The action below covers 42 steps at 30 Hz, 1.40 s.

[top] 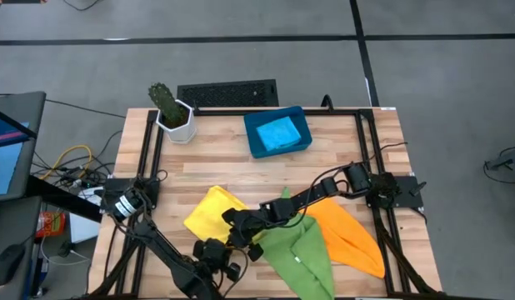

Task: Fold microfiber towels
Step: Fold the yellow microfiber cloth

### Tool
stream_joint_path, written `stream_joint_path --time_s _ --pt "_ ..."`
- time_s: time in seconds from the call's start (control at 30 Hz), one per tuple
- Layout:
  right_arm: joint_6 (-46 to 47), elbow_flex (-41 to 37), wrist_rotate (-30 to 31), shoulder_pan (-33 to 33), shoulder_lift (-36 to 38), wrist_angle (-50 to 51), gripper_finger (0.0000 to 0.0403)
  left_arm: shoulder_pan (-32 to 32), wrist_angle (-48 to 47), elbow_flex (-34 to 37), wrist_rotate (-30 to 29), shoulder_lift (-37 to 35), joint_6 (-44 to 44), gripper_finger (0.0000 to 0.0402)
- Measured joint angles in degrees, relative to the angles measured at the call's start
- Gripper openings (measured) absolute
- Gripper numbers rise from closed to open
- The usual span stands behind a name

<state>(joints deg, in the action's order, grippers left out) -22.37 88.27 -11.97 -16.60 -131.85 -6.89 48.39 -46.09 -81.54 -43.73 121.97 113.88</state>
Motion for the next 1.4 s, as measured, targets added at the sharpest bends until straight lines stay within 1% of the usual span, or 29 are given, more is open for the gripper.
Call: stream_joint_path --time_s 0.13,0.2,0.3,0.5,0.6,0.87,0.97,1.1,1.2,1.4 --pt "0.0 0.0 0.0 0.0 0.02 -0.01 0.0052 -0.07 3.65 0.34 0.76 0.0 -2.39 0.0" --pt "-0.02 0.0 0.0 0.0 0.02 -0.01 0.0052 0.11 4.08 0.33 2.35 0.0 -2.93 0.0" --pt "-0.02 0.0 0.0 0.05 0.02 -0.01 0.0052 0.52 2.89 0.35 3.44 0.0 -3.06 0.0" --pt "0.94 0.0 0.0 0.33 0.02 0.01 0.0052 0.88 -0.22 0.35 3.41 0.0 -0.12 0.0" --pt "1.38 0.0 0.01 0.35 0.04 0.01 0.0052 0.86 -0.11 0.35 2.55 0.0 -0.1 0.0" --pt "1.4 0.0 0.0 0.33 0.04 0.04 0.0052 1.09 -0.05 -0.05 2.56 0.0 0.25 0.0" --pt "1.4 0.0 -0.15 0.33 0.04 0.08 0.0052 1.54 -2.07 0.1 2.63 0.0 0.96 0.0" --pt "1.4 0.0 -0.15 0.33 0.04 0.64 0.0052 2.05 -5.03 0.86 2.76 0.0 4.05 0.0" --pt "1.4 0.0 -0.15 0.33 0.04 0.87 0.0052 2.13 -4.24 2.13 2.49 0.0 4.75 0.0" --pt "1.42 0.0 -0.15 0.47 0.04 0.87 0.0052 2.04 0.88 3.97 1.79 -0.07 4.97 0.0"
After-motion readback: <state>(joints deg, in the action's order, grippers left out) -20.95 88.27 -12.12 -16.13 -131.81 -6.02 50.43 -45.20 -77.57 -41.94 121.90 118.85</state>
